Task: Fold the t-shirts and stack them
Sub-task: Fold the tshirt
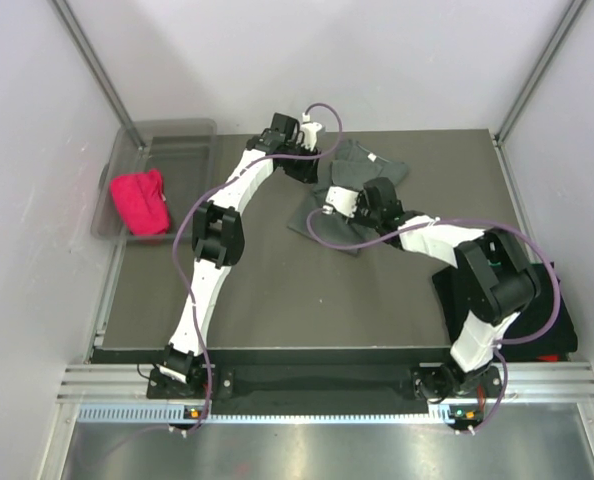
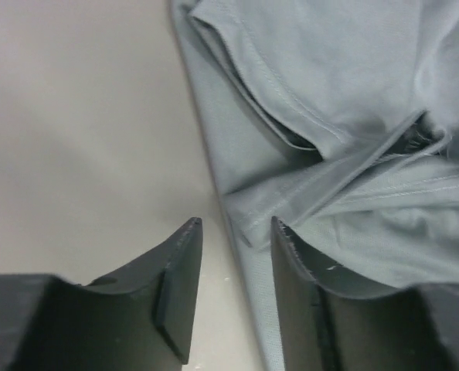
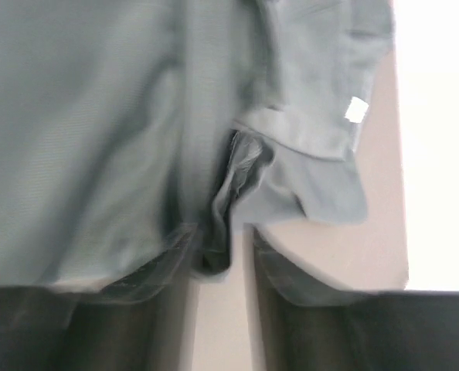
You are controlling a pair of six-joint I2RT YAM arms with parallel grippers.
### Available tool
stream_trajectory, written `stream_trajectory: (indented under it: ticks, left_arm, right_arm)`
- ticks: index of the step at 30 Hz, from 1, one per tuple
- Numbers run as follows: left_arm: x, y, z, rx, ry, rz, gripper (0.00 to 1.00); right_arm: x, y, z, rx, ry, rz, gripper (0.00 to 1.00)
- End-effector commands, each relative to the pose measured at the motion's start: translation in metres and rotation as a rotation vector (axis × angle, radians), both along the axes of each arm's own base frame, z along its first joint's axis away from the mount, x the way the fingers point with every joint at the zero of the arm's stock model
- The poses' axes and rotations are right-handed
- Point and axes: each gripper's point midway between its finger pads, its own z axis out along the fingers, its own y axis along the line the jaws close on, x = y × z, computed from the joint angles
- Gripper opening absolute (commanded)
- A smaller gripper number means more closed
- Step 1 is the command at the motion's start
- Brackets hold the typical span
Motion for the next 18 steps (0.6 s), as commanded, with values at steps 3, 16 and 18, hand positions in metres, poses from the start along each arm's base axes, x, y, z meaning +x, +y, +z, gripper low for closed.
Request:
stream_trajectory:
  ticks: [3,16,18]
  left_arm:
    - [0.024,0.01,0.061,0.017,-0.171,0.092,0.55]
    - [-0.08,0.067,0.089,-0.034,0.076,0.171,0.69]
    - [-0.095,0.069,0.078,-0.085,0.18,0.167,0.69]
  right_arm:
    - [0.017,-0.032,0.083,0.119,-0.279,-0.204,0.64]
    - [-0.053,0.003,0.109,0.789,0.417,-0.179,0.89]
    - [-0.082,0.019,0.093,0.844,0.635,-0.177,0.78]
